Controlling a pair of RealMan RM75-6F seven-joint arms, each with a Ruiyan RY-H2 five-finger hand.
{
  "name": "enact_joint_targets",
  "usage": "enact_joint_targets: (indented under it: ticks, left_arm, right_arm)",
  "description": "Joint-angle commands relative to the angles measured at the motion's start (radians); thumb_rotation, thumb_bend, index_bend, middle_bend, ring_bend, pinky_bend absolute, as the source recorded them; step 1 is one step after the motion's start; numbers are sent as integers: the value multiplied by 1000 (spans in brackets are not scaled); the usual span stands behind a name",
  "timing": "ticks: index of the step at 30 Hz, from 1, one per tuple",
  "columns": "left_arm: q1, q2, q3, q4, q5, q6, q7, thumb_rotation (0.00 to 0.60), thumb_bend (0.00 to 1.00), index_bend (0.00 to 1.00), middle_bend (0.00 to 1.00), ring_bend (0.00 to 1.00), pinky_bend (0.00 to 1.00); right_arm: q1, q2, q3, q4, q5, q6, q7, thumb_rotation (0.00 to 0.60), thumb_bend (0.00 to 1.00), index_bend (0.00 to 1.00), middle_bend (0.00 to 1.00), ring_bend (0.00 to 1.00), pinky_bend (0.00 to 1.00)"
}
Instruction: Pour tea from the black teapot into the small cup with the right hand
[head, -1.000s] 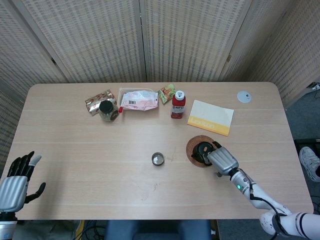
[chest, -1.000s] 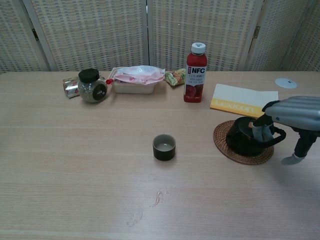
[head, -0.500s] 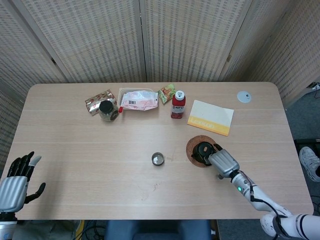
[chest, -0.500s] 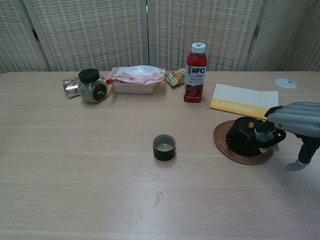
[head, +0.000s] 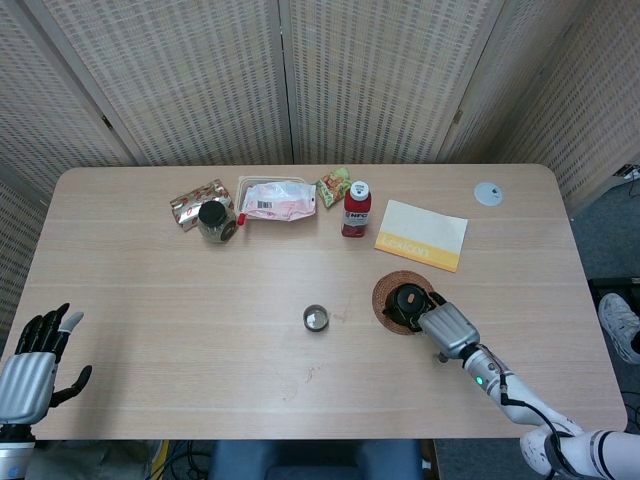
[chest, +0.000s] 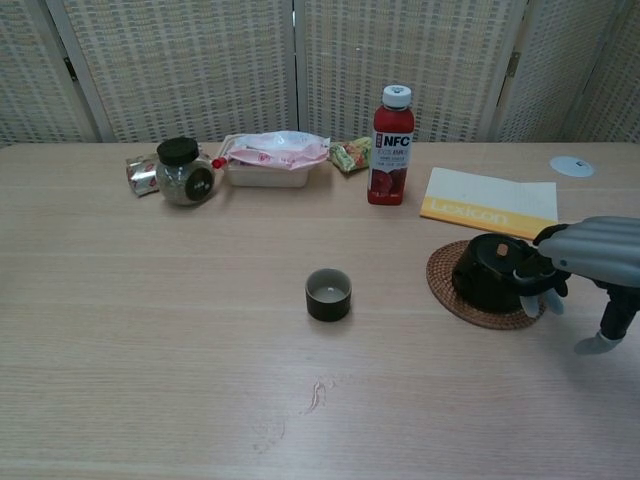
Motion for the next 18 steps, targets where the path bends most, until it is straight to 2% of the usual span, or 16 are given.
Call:
enact_joint_targets:
  ticks: [1, 6, 11, 18]
  left_arm:
    - [0, 0, 0, 0, -1, 0, 1, 600, 329, 100, 0, 0, 0]
    - [0, 0, 0, 0, 0, -1, 1, 600, 329, 100, 0, 0, 0]
    - [0, 3, 1, 0, -4, -4, 1, 600, 330, 100, 0, 0, 0]
    - [2, 6, 1, -1, -5, -1, 0, 600, 330, 100, 0, 0, 0]
  right_arm:
    - [-1, -2, 1, 3, 0, -1, 3, 600, 48, 489, 545, 439, 99]
    - [1, -7, 2, 11, 6, -6, 2, 600, 48, 532, 589, 492, 99]
    - [9, -14, 21, 22, 19, -22, 35, 600, 49, 630, 691, 625, 99]
    - [28, -19, 51, 39, 24, -49, 97, 600, 49, 714, 797, 713, 124]
